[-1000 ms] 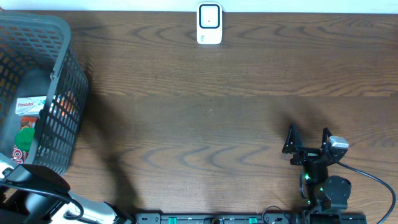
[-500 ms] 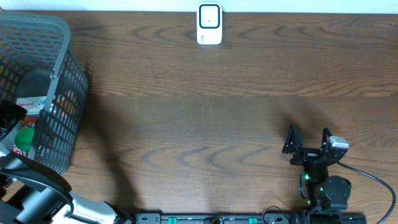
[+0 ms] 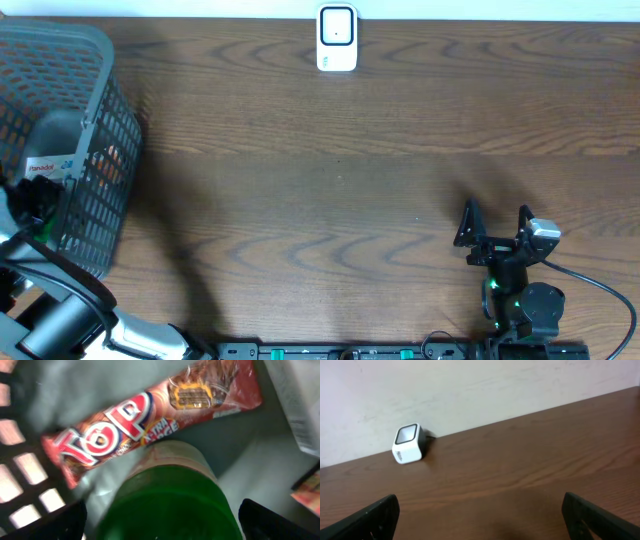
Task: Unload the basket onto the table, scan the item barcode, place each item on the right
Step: 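Grasp the green-capped jar in the basket with the left gripper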
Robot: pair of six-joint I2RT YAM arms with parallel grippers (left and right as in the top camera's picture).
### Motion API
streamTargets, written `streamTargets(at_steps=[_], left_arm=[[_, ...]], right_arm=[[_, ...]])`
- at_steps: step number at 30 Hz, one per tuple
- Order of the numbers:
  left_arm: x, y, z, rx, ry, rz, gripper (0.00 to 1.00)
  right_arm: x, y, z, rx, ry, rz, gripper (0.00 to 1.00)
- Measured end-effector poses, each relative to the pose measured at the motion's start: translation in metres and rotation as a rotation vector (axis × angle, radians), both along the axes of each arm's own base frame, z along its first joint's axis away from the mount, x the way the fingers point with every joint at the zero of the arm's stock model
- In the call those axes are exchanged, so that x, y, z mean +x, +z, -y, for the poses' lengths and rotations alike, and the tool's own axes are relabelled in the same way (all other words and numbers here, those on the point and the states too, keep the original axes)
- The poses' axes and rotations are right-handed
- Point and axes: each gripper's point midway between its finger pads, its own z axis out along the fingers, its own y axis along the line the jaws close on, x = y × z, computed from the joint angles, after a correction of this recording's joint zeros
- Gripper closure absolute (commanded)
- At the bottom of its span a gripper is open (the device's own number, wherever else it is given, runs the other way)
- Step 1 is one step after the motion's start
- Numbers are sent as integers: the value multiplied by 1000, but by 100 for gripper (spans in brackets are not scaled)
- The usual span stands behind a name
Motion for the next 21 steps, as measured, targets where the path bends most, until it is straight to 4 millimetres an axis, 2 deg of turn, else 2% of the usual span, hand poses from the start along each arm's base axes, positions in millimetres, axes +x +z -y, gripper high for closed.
streamTargets(at_steps=[5, 11, 18, 21], left_arm=[[3, -18, 11, -6, -17, -6, 4], [7, -18, 9, 9, -16, 8, 14], [8, -20, 8, 16, -15, 15, 15], [5, -26, 11, 7, -9, 7, 23]], right_arm=[[0, 0, 0, 0, 0, 0, 1], [0, 0, 0, 0, 0, 0, 1], [0, 0, 0, 0, 0, 0, 1], [0, 0, 0, 0, 0, 0, 1]])
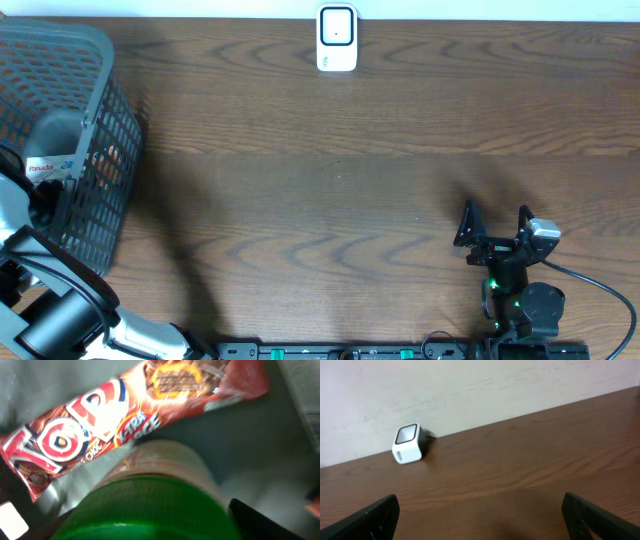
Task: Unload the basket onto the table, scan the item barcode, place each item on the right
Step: 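Grasp the green-capped jar in the basket with the left gripper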
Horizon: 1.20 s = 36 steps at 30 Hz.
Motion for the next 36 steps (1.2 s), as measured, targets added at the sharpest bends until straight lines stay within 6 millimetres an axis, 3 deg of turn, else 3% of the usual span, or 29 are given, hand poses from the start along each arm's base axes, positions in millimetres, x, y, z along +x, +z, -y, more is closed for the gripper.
streamTargets(at_steps=[3, 8, 24, 27, 36], left_arm=[[-3, -3, 2, -7, 4, -9, 26], [-2, -2, 2, -3, 14, -2, 43], [-6, 5, 6, -9, 39, -2, 49], [-5, 25, 5, 28, 41, 37, 49], [-4, 141, 16, 224, 57, 335, 48]], right_arm=[[0, 0, 0, 0, 0, 0, 1], [0, 0, 0, 0, 0, 0, 1], [0, 0, 0, 0, 0, 0, 1], [0, 0, 0, 0, 0, 0, 1], [0, 0, 0, 0, 0, 0, 1]])
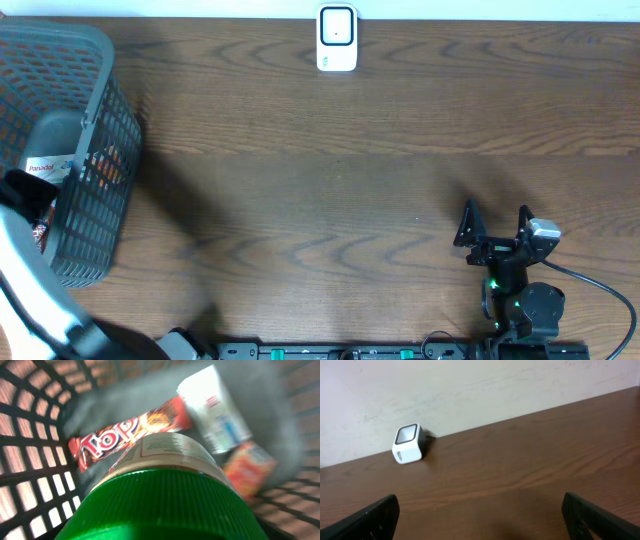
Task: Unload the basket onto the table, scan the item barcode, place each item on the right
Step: 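Grasp the green-capped jar in the basket with the left gripper, then carry the jar out and set it on the table center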
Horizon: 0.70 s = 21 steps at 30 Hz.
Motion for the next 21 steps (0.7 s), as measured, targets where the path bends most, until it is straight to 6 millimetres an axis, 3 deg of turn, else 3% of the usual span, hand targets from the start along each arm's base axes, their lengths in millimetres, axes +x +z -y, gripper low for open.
streamTargets(at_steps=[7, 13, 17, 21], left_arm=[[4, 100, 35, 118, -50, 366, 48], [-1, 179, 78, 171, -124, 684, 47], [1, 205, 111, 119, -215, 813, 47], [15, 207, 143, 15, -325, 851, 45]], right_arm=[[0, 0, 0, 0, 0, 0, 1], [0, 0, 0, 0, 0, 0, 1], [0, 0, 0, 0, 0, 0, 1], [0, 0, 0, 0, 0, 0, 1]])
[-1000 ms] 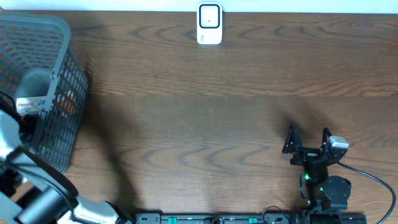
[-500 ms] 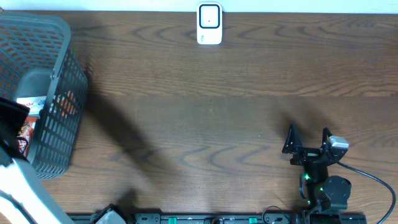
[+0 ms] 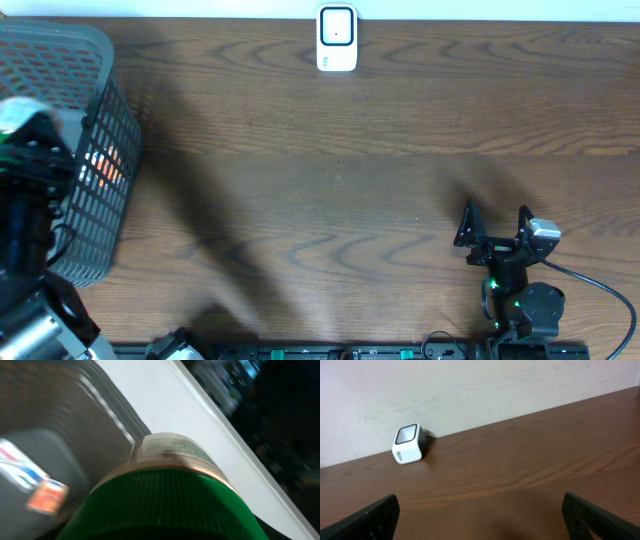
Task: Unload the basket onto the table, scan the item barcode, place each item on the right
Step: 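Carry the jar out and set it on the table center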
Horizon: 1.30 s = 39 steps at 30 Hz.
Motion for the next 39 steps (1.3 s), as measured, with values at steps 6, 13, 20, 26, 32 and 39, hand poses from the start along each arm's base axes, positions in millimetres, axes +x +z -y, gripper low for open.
streamTargets(at_steps=[6, 13, 20, 26, 32, 39], left_arm=[[43, -25, 61, -69, -264, -80, 44], [103, -104, 153, -68, -500, -339, 45], [132, -221, 224, 67, -576, -661, 44], [133, -309, 249, 138, -598, -872, 44], [128, -354, 255, 160, -602, -975, 44], [126, -375, 262, 140, -574, -1016, 8]], right_arm=[[0, 0, 0, 0, 0, 0, 1], [0, 0, 0, 0, 0, 1, 1], [0, 0, 0, 1, 0, 0, 1], [0, 0, 0, 1, 0, 0, 1], [0, 0, 0, 2, 0, 0, 1], [0, 0, 0, 2, 0, 0, 1]])
